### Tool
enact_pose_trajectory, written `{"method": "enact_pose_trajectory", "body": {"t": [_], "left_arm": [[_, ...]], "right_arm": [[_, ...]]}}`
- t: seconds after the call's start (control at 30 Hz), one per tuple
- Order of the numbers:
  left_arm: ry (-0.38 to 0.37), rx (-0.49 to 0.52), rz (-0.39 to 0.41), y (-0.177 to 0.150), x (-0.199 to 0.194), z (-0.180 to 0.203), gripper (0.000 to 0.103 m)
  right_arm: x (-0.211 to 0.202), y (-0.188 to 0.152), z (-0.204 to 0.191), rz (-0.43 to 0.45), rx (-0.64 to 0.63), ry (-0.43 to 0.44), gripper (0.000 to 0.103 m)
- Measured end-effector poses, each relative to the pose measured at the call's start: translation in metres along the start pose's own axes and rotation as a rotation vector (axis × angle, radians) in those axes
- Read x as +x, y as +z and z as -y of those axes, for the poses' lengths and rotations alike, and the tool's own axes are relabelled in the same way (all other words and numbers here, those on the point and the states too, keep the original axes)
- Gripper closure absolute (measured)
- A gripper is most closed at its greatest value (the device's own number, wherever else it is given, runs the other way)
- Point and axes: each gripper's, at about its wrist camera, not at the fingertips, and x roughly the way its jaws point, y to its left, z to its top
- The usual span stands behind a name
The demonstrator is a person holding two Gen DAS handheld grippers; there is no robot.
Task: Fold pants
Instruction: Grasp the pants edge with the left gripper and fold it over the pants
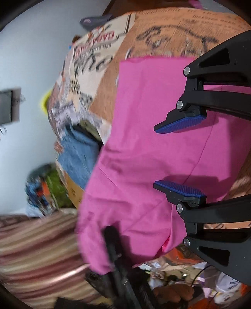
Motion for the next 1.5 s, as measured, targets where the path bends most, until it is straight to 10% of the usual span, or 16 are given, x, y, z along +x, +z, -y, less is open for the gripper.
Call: {"method": "enact_pose_trajectory", "body": {"t": [0.3,0.73,1.37,1.5], "left_arm": [[-0.023,0.077,0.044,0.014,-0.003,0.027,0.075],[-0.113,0.174,0.061,0.035,0.009,0.088,0.075],[-0.344,0.185,-0.221,0.028,0.099,0.184,0.080],[-0.375,0.230,-0.233,0.022,0.092,0.197,0.057]], "right_arm": [[0.003,-0.010,-0.001,-0.022,0.013,0.051,0.056],[-0.070,-0.076,0.081,-0.025,0.173,-0.222,0.056],[-0.073,-0.101,0.094,-0.006,0.278,-0.171,0.056],[-0.079,-0.104,0.094,-0.001,0.285,-0.172,0.056]]}}
